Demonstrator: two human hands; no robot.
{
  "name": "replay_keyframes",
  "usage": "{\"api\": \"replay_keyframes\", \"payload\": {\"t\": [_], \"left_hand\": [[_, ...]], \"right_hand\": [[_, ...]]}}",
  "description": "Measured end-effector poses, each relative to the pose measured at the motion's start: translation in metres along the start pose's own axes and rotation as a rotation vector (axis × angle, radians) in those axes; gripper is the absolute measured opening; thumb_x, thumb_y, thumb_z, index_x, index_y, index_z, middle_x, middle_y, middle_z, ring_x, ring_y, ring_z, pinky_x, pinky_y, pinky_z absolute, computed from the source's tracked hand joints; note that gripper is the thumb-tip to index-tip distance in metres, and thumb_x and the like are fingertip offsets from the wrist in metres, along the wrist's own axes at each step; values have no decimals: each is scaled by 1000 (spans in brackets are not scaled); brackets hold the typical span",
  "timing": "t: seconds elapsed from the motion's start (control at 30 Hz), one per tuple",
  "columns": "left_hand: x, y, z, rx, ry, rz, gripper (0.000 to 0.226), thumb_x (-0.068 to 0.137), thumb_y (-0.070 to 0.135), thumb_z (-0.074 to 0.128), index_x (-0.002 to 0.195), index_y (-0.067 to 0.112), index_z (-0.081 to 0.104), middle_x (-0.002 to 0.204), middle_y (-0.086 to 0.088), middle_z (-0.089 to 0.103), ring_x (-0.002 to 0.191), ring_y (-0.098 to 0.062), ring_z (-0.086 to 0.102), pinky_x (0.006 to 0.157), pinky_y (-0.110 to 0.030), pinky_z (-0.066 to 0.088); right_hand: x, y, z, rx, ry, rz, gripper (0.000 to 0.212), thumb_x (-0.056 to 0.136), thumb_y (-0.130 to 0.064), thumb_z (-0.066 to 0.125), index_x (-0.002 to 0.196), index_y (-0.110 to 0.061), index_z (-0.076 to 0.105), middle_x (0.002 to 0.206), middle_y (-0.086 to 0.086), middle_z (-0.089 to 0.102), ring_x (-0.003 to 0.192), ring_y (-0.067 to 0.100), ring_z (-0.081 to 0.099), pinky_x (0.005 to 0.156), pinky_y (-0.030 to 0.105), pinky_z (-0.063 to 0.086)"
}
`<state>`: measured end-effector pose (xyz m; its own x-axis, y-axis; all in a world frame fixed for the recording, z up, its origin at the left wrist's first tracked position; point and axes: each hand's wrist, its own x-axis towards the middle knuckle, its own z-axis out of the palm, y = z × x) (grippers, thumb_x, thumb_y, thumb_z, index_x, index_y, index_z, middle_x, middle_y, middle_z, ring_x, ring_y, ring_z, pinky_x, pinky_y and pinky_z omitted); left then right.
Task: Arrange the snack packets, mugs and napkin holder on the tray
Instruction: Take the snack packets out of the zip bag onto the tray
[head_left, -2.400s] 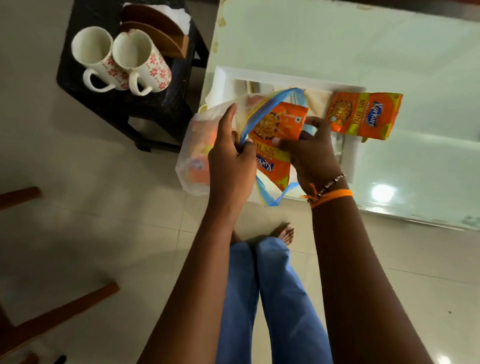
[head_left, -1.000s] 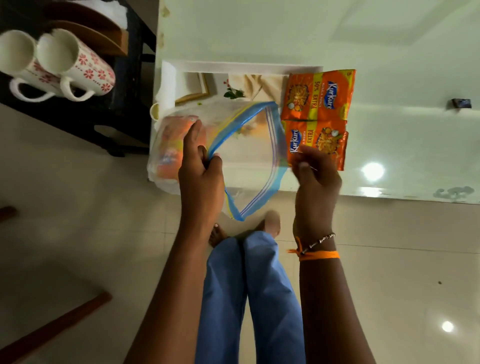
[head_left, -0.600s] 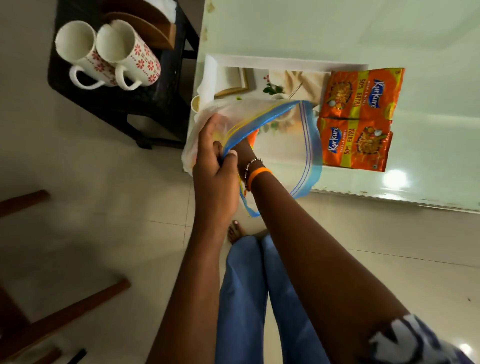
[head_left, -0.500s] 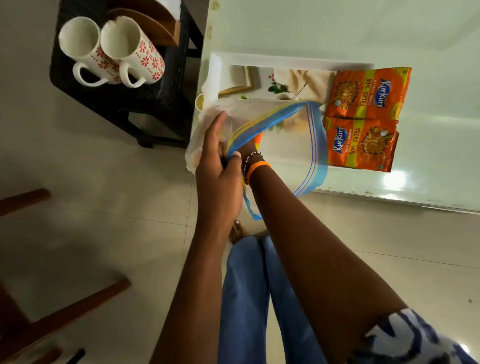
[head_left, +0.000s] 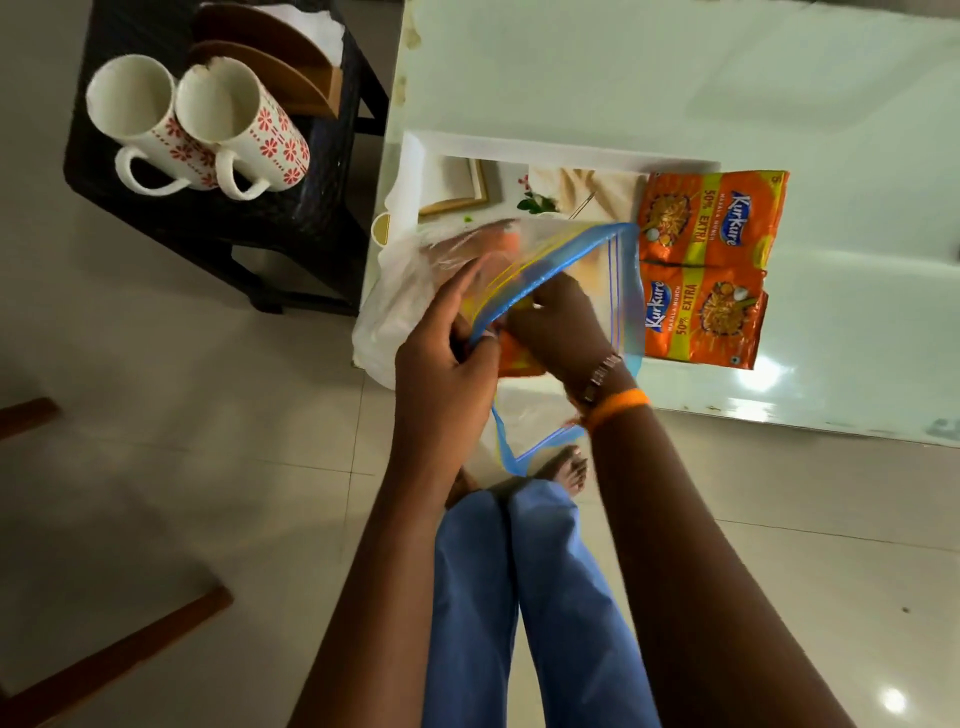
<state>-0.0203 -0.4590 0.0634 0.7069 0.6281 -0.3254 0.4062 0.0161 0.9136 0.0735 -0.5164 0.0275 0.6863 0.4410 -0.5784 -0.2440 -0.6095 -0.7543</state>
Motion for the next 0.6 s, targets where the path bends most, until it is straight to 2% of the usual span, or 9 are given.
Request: {"api": "replay_keyframes", "payload": {"t": [0.03, 0.1, 0.2, 0.27, 0.37, 0.47, 0.53, 0.6], "left_hand": [[2, 0, 3, 9, 20, -6, 57, 82, -8, 47, 132, 20, 50, 101, 2, 60, 84, -16, 56, 84, -22, 51], [5, 4, 10, 27, 44, -18, 58, 81, -10, 45, 130, 20, 52, 111, -10, 64, 91, -23, 57, 77, -17, 50], [11, 7, 22, 73, 23, -23, 58, 82, -9, 44, 132, 19, 50, 132, -4, 57, 108, -14, 58, 93, -25, 48], [13, 7, 30, 102, 22, -11, 58, 83, -8, 44, 132, 21, 50, 134, -4, 56, 111, -17, 56, 93, -25, 47], [16, 6, 41, 132, 65, -14, 56, 83, -6, 43, 130, 24, 51, 118, 0, 64, 88, -15, 56, 74, -11, 45], [20, 4, 47, 165, 96, -44, 55, 82, -3, 44, 128, 25, 54, 81, 16, 57, 57, 0, 48, 59, -4, 39], [22, 3, 50, 190, 122, -66, 51, 81, -3, 46, 125, 22, 58, 77, 19, 55, 59, 3, 46, 60, -2, 39], [22, 3, 51, 213, 143, -86, 48, 80, -4, 47, 122, 17, 60, 90, 17, 60, 70, 3, 52, 65, 1, 40]], "right_hand": [[-6, 3, -18, -41, 18, -62, 39, 79, 2, 58, 118, -4, 56, 119, 21, 63, 105, 29, 59, 95, 48, 47], [-21, 15, -48, 45, 27, -111, 40, 80, 7, 57, 117, -5, 56, 114, 21, 64, 101, 32, 62, 89, 46, 52], [-39, 33, -83, 175, 53, -124, 40, 86, 6, 52, 117, -18, 54, 111, 13, 64, 95, 20, 64, 77, 27, 57], [-45, 44, -102, 217, 59, -105, 37, 88, 2, 52, 116, -22, 54, 111, 9, 63, 95, 18, 64, 75, 26, 57], [-47, 56, -129, 306, 129, -87, 34, 88, -1, 52, 121, -10, 53, 112, 14, 63, 95, 24, 65, 78, 33, 58], [-44, 64, -148, 437, 288, -122, 33, 88, -3, 50, 122, -4, 52, 105, 12, 64, 91, 19, 66, 77, 32, 58], [-34, 68, -156, 481, 408, -163, 32, 90, -3, 49, 122, -2, 51, 103, 7, 64, 91, 17, 65, 77, 30, 57], [-19, 71, -163, 513, 503, -201, 30, 90, 0, 49, 119, -4, 52, 102, 6, 63, 92, 17, 64, 77, 31, 56]]}}
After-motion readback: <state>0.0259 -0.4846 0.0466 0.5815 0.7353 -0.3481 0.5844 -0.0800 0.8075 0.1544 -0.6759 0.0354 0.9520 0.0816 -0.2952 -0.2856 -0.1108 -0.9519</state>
